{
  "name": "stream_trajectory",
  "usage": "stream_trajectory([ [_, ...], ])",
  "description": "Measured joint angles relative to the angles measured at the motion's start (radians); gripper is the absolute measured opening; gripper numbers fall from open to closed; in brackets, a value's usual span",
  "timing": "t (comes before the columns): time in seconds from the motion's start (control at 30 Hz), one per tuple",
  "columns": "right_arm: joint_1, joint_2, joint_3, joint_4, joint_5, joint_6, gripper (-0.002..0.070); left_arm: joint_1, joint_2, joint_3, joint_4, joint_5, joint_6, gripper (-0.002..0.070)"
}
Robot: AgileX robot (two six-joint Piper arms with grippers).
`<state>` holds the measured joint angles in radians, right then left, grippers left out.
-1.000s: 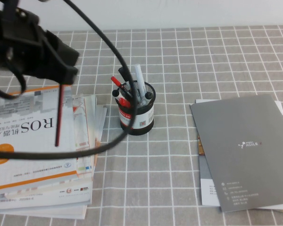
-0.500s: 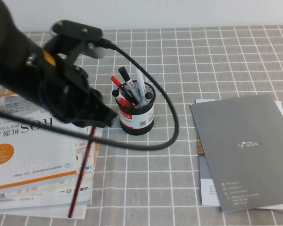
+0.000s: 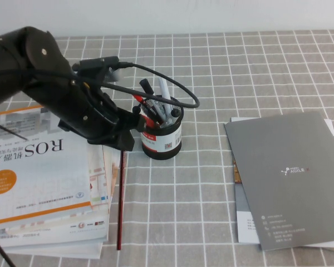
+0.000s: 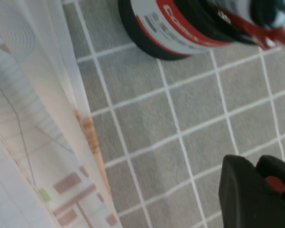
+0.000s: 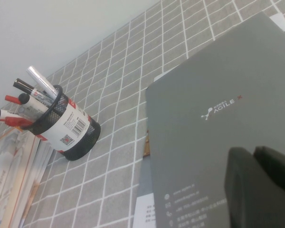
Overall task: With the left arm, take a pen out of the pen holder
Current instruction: 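Take a marker out of the pen holder and lay it on the table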
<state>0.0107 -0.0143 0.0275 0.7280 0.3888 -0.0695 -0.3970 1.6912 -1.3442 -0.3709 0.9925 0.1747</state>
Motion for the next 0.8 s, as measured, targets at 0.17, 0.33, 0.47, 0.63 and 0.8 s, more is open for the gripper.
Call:
stream_trajectory([
  [0.17,0.000,0.000,0.000,-0.002,0.000,0.000,-0.0013,0.003,0.066,0.000,-0.004,-0.053,-0.003,0.0020],
  [0.33,0.000,0.000,0.000,-0.002,0.000,0.000,-0.0013,0.003,0.140,0.000,-0.008,-0.080,-0.005,0.0020],
  [0.47,0.000,0.000,0.000,-0.002,0.000,0.000,-0.0013,0.003,0.185,0.000,0.009,-0.096,-0.007,0.0020],
  [0.63,0.000,0.000,0.000,-0.002,0.000,0.000,-0.0013,0.004,0.212,0.000,0.031,-0.143,-0.024,0.0020],
  [0.8,0.000,0.000,0.000,-0.002,0.000,0.000,-0.0013,0.012,0.212,0.000,0.032,-0.186,-0.035,0.0032],
])
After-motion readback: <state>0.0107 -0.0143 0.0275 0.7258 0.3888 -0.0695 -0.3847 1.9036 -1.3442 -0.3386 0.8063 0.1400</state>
